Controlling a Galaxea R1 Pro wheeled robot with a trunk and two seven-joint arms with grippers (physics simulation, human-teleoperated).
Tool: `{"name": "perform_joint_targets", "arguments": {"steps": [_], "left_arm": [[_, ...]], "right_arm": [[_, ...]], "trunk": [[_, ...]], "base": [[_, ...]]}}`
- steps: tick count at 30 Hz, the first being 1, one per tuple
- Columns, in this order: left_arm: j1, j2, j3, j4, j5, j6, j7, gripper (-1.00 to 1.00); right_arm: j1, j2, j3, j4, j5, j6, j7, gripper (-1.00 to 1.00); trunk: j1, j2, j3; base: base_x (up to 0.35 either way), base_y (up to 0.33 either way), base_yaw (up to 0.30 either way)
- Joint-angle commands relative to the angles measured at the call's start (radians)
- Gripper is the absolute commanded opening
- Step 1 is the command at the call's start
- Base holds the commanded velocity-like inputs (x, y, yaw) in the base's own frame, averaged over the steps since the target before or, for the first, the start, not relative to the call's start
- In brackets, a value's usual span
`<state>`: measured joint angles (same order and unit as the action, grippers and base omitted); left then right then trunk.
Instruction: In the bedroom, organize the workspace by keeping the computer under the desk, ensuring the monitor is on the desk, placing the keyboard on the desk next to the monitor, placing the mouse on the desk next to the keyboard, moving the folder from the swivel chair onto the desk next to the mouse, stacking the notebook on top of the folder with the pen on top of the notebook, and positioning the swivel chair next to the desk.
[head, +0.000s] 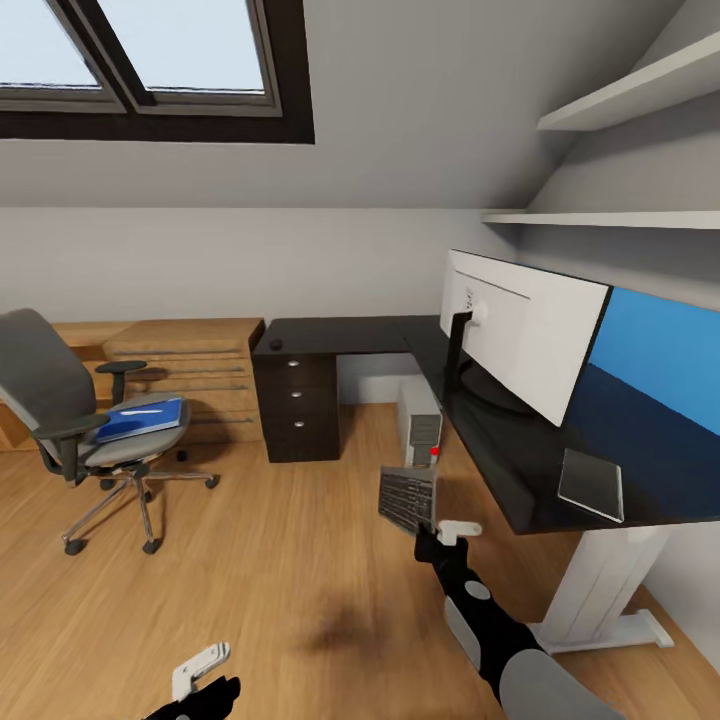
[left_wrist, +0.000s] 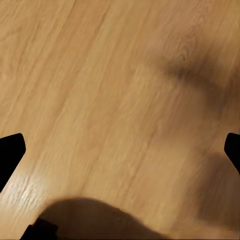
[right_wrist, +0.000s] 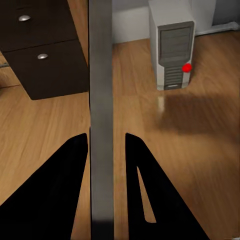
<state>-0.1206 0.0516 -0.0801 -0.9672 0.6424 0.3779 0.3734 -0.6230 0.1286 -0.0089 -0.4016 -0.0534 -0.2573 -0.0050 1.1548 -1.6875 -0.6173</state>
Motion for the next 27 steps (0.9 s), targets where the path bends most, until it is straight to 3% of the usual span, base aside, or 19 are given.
{"name": "perform_joint_targets", "arguments": {"steps": [1,11,27], "left_arm": [[-0.001,0.001,-0.004,-0.001,0.01,0.0,0.01,1.0],[-0.001,0.001,-0.007,0.003,0.011,0.001,0.009,1.0],[-0.001,0.001,-0.007,0.008,0.011,0.001,0.007,1.0]], "right_arm": [[0.001,0.0,0.0,0.0,-0.005,-0.011,0.0,-1.0],[0.021,0.001,0.0,0.034,-0.005,-0.191,0.001,-1.0],[0.023,0.0,0.0,0.04,-0.005,-0.212,0.001,-1.0]], "trunk": [[0.001,0.0,-0.001],[0.001,0.0,0.011],[0.001,0.0,0.019]], "base": [[0.334,0.0,0.094],[0.334,0.0,0.13],[0.331,0.102,0.048]]}}
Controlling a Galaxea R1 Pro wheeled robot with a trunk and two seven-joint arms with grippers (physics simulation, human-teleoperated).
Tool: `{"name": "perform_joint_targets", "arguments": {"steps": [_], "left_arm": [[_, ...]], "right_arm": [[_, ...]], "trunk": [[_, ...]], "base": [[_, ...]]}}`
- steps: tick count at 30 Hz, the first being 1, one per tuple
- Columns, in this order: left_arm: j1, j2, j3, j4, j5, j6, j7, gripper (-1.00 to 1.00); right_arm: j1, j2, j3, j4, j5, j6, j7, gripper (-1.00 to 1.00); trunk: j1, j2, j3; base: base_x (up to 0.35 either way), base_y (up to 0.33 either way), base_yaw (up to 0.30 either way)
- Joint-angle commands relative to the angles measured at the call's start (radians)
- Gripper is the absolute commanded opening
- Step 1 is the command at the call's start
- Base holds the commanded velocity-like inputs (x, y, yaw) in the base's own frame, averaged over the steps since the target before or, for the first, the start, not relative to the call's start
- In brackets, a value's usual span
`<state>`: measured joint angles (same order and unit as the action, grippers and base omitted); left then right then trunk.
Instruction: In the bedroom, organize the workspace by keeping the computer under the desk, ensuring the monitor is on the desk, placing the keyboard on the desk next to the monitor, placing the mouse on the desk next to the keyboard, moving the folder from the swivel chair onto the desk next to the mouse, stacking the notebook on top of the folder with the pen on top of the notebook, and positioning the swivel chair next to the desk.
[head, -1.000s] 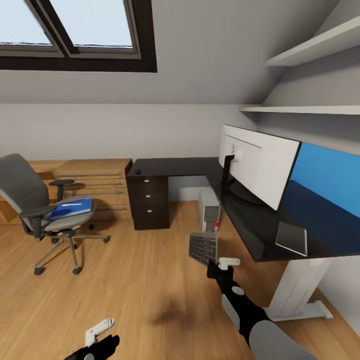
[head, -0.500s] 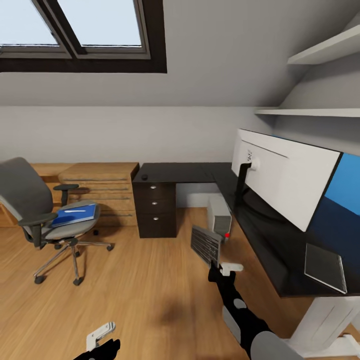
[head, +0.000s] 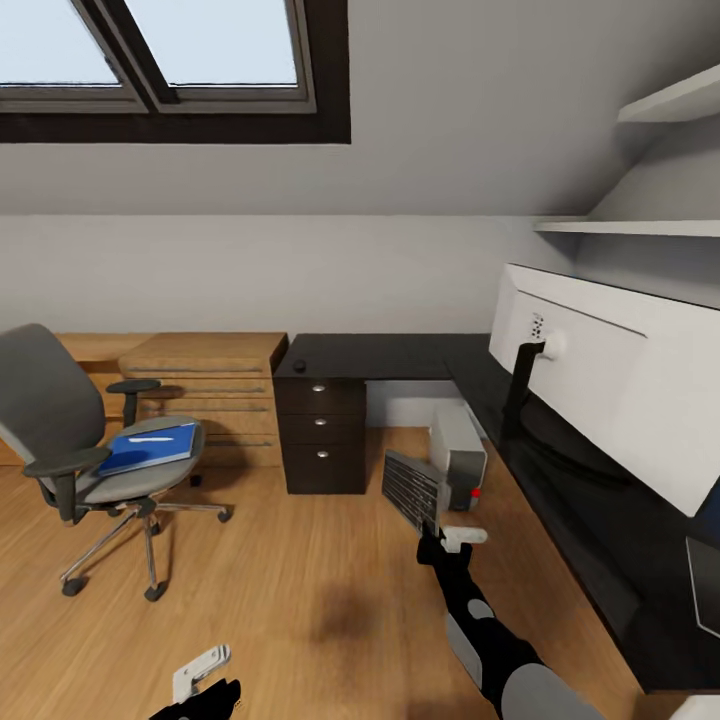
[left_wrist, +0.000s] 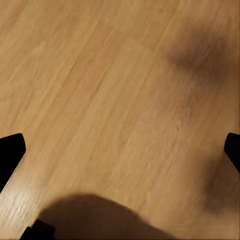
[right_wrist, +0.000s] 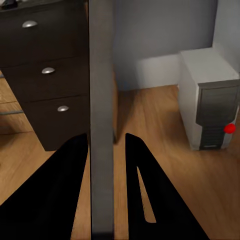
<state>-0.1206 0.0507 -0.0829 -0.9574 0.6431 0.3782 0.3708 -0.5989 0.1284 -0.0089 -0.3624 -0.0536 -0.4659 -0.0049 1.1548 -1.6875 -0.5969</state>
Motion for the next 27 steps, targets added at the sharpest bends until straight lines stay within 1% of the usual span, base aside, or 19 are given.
{"name": "perform_joint_targets", "arguments": {"steps": [1,7,11,12,16,18,20,25,27], "left_arm": [[-0.001,0.001,-0.005,-0.001,0.01,0.001,0.01,1.0],[-0.001,0.001,-0.005,-0.001,0.01,0.001,0.01,1.0],[-0.001,0.0,-0.009,-0.001,-0.002,0.0,0.01,1.0],[-0.001,0.001,-0.019,-0.001,-0.012,-0.001,0.01,1.0],[-0.001,0.001,-0.025,-0.001,-0.016,-0.001,0.01,1.0],[-0.001,0.001,-0.026,-0.001,-0.017,0.0,0.01,1.0],[-0.001,0.001,-0.026,-0.001,-0.016,-0.001,0.01,1.0],[-0.001,0.001,-0.026,-0.001,-0.016,-0.001,0.01,1.0],[-0.001,0.001,-0.026,-0.001,-0.016,-0.001,0.01,1.0]], "right_arm": [[-0.001,0.001,0.0,0.0,-0.005,-0.003,0.001,-1.0],[-0.001,0.001,0.0,-0.001,-0.006,-0.005,-0.002,-1.0],[-0.001,0.001,0.0,-0.001,-0.006,-0.005,-0.003,-1.0],[-0.001,0.0,0.0,-0.001,-0.006,-0.006,-0.003,-1.0],[-0.001,0.0,-0.001,-0.002,-0.006,-0.007,-0.003,-1.0],[-0.001,-0.001,-0.003,-0.015,-0.008,-0.048,-0.01,-1.0],[-0.001,0.001,-0.003,-0.047,-0.012,-0.093,-0.038,-1.0],[-0.001,0.006,0.0,-0.091,-0.015,-0.105,-0.103,-1.0],[-0.001,0.006,0.0,-0.101,-0.015,-0.106,-0.111,-1.0]], "trunk": [[0.001,-0.001,-0.001],[0.001,-0.001,-0.001],[0.001,-0.001,-0.001],[0.001,-0.001,-0.001],[0.001,-0.001,-0.001],[0.001,-0.001,-0.001],[0.001,-0.001,-0.001],[0.001,-0.001,-0.001],[0.001,-0.001,-0.001]], "base": [[0.321,0.183,0.001],[0.319,0.185,0.0],[0.325,0.053,0.0],[0.329,0.01,0.0],[0.33,0.004,0.0],[0.057,0.0,0.0],[0.016,0.0,0.0],[0.003,0.0,0.0],[0.0,0.0,0.0]]}}
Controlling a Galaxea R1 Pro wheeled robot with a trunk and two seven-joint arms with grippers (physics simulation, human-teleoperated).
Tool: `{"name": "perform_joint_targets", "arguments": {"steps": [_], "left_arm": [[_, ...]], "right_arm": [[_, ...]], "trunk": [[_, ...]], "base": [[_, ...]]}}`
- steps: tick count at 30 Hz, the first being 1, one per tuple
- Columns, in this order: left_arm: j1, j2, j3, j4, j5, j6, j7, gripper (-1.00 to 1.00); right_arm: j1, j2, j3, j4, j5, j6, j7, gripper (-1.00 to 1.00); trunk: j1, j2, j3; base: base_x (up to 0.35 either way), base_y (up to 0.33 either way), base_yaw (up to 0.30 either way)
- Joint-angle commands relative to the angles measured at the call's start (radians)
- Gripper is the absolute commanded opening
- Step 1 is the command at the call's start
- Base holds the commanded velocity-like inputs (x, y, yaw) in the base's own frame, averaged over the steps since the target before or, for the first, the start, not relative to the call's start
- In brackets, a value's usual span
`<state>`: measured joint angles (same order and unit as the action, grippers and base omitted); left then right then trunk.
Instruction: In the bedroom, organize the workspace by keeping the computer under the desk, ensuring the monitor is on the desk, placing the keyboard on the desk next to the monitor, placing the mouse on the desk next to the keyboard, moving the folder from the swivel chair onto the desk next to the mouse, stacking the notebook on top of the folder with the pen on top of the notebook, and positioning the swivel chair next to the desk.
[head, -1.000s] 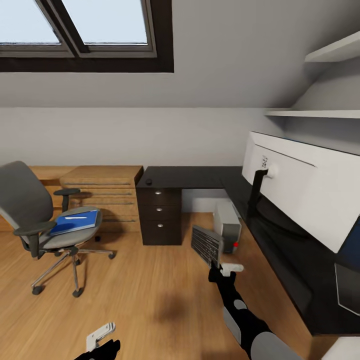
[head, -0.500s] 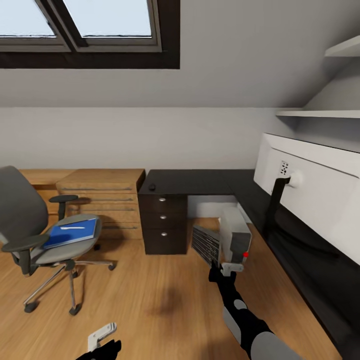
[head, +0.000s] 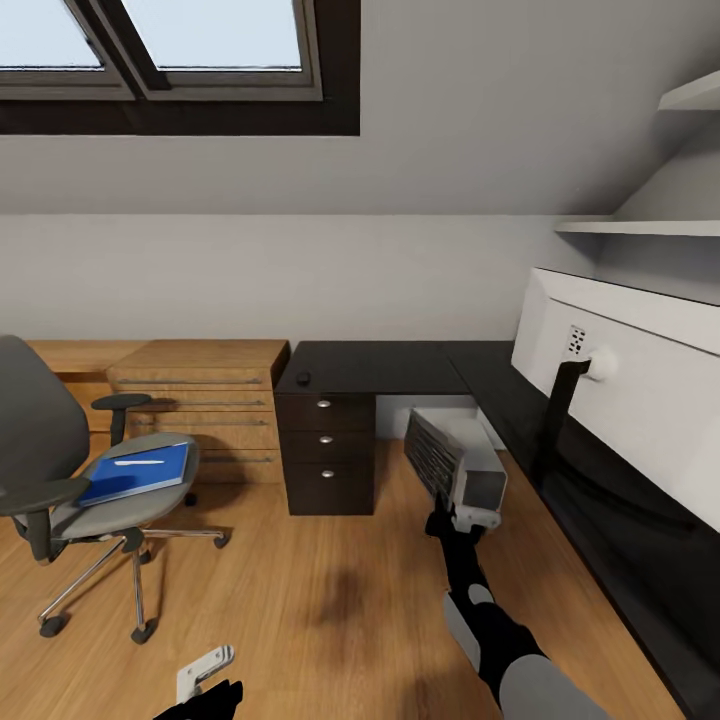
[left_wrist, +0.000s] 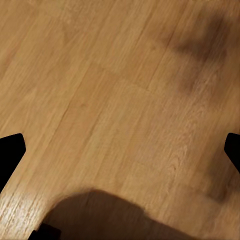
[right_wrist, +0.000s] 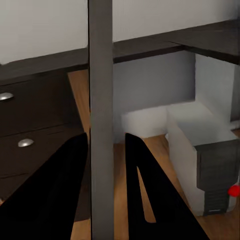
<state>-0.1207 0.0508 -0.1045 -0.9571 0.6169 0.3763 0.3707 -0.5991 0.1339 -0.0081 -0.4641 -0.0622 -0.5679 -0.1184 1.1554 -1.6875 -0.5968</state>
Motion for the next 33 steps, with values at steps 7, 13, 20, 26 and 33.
{"name": "perform_joint_targets", "arguments": {"steps": [7,13,20,26,33], "left_arm": [[-0.001,0.001,-0.004,0.003,0.011,0.001,0.01,1.0],[-0.001,0.001,-0.004,0.004,0.011,0.001,0.01,1.0],[-0.001,0.001,-0.004,0.012,0.01,0.0,0.01,1.0],[-0.001,0.0,-0.006,0.012,0.01,0.0,0.01,1.0],[-0.001,-0.014,-0.009,0.012,0.009,-0.001,0.01,1.0]], "right_arm": [[-0.001,0.006,0.005,-0.05,-0.008,0.002,-0.013,-1.0],[-0.001,0.026,0.003,-0.128,-0.009,0.047,-0.015,-1.0],[0.002,0.041,0.004,-0.195,-0.01,0.103,-0.014,-1.0],[0.002,0.041,0.005,-0.303,-0.043,0.228,-0.014,-1.0],[0.002,0.041,0.002,-0.415,-0.317,0.376,-0.014,-1.0]], "trunk": [[0.0,-0.001,-0.001],[0.0,-0.001,-0.001],[0.0,-0.001,-0.001],[0.0,-0.001,-0.001],[0.0,-0.001,-0.001]], "base": [[0.0,0.0,0.0],[0.0,0.0,0.0],[0.0,0.0,0.0],[0.0,0.0,0.0],[0.0,0.0,0.0]]}}
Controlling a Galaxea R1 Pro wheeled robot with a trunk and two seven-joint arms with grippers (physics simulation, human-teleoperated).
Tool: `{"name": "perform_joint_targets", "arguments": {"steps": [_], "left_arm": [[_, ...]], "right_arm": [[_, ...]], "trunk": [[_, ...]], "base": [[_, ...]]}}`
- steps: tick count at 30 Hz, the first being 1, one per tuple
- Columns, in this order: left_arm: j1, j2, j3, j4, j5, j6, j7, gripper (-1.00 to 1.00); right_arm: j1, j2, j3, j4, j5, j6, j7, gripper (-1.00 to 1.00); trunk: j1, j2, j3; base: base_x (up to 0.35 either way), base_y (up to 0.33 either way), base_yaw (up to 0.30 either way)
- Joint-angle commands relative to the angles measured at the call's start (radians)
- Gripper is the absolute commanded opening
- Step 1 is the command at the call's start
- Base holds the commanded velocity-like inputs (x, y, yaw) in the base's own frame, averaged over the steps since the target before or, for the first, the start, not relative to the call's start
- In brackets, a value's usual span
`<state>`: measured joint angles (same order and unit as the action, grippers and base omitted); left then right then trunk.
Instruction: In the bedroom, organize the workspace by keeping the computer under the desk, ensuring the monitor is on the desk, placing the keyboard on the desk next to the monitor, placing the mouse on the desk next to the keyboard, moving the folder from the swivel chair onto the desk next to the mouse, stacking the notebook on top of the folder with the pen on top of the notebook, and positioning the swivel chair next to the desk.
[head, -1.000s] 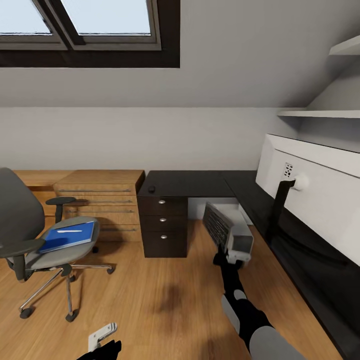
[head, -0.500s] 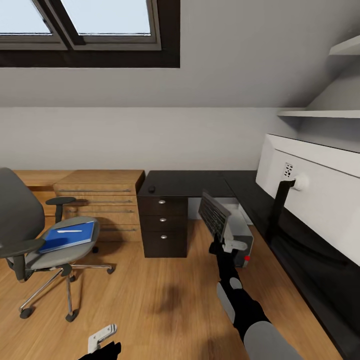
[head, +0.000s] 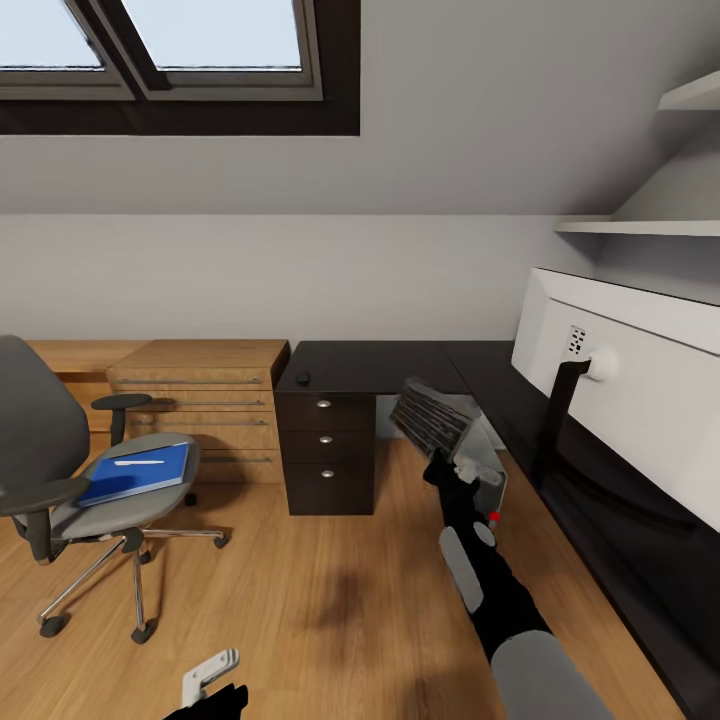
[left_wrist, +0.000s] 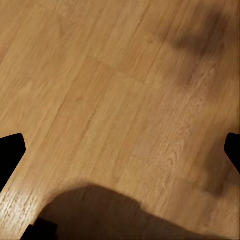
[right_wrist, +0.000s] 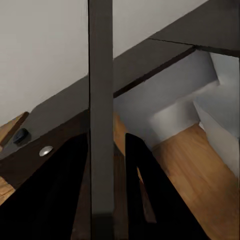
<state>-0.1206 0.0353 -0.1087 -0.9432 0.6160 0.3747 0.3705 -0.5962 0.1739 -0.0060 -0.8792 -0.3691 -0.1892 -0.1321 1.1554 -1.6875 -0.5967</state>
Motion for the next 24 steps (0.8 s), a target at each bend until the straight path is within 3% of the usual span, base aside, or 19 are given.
{"name": "perform_joint_targets", "arguments": {"steps": [1,2,3,4,5,7,8,9,15,17,18,22,24], "left_arm": [[-0.001,0.001,-0.005,-0.002,0.01,0.001,0.01,1.0],[-0.001,0.0,-0.005,-0.002,0.01,0.001,0.01,1.0],[-0.001,0.0,-0.005,-0.002,0.01,0.001,0.01,1.0],[-0.001,-0.001,-0.005,-0.002,0.01,0.001,0.01,1.0],[-0.001,-0.002,-0.005,-0.002,0.01,0.001,0.01,1.0],[-0.001,-0.004,-0.005,-0.002,0.01,0.001,0.01,1.0],[-0.001,-0.005,-0.005,-0.002,0.01,0.001,0.01,1.0],[-0.001,-0.009,-0.005,-0.002,0.01,0.001,0.01,1.0],[-0.001,-0.017,-0.006,-0.002,0.009,0.0,0.01,1.0],[-0.001,-0.018,-0.006,-0.002,0.009,0.0,0.01,1.0],[-0.001,-0.018,-0.006,-0.002,0.01,0.0,0.009,1.0],[-0.001,-0.019,-0.007,-0.001,0.01,0.001,0.009,1.0],[-0.001,-0.019,-0.008,0.0,0.01,0.001,0.009,1.0]], "right_arm": [[-0.001,0.0,-0.002,-0.014,-0.044,0.007,0.0,-1.0],[-0.001,-0.001,-0.006,-0.041,-0.118,0.023,0.001,-1.0],[0.0,-0.002,-0.007,-0.053,-0.157,0.029,0.001,-1.0],[0.001,-0.003,-0.009,-0.07,-0.238,0.038,0.002,-1.0],[0.003,-0.004,-0.009,-0.076,-0.277,0.041,0.002,-1.0],[0.022,-0.01,-0.008,-0.093,-0.403,0.049,0.004,-1.0],[0.028,-0.013,-0.007,-0.098,-0.423,0.05,0.005,-1.0],[0.042,-0.022,-0.004,-0.119,-0.468,0.051,0.005,-1.0],[0.058,-0.022,0.008,-0.134,-0.49,0.04,0.004,-1.0],[0.059,-0.021,0.044,-0.134,-0.492,0.04,0.007,-1.0],[0.059,-0.02,0.081,-0.133,-0.493,0.041,0.005,-1.0],[0.06,-0.015,0.124,-0.126,-0.498,0.041,0.005,-1.0],[0.061,0.001,0.135,-0.121,-0.5,0.03,0.005,-1.0]], "trunk": [[0.0,-0.001,-0.001],[0.0,-0.001,-0.001],[0.0,-0.001,-0.001],[0.0,-0.001,-0.001],[0.0,-0.001,-0.001],[0.0,-0.001,-0.001],[0.0,-0.001,-0.001],[0.0,-0.001,-0.001],[0.0,-0.001,-0.001],[0.0,-0.001,-0.001],[0.0,-0.001,-0.001],[0.0,-0.001,-0.001],[0.0,-0.001,-0.001]], "base": [[0.0,0.0,0.0],[0.0,0.0,0.0],[0.0,0.0,0.0],[0.0,0.0,0.0],[0.0,0.0,0.0],[0.0,0.0,0.0],[0.0,0.0,0.0],[0.0,0.0,0.0],[0.0,0.0,0.0],[0.0,0.0,0.0],[0.0,0.0,0.0],[0.0,0.0,0.0],[0.0,0.0,0.0]]}}
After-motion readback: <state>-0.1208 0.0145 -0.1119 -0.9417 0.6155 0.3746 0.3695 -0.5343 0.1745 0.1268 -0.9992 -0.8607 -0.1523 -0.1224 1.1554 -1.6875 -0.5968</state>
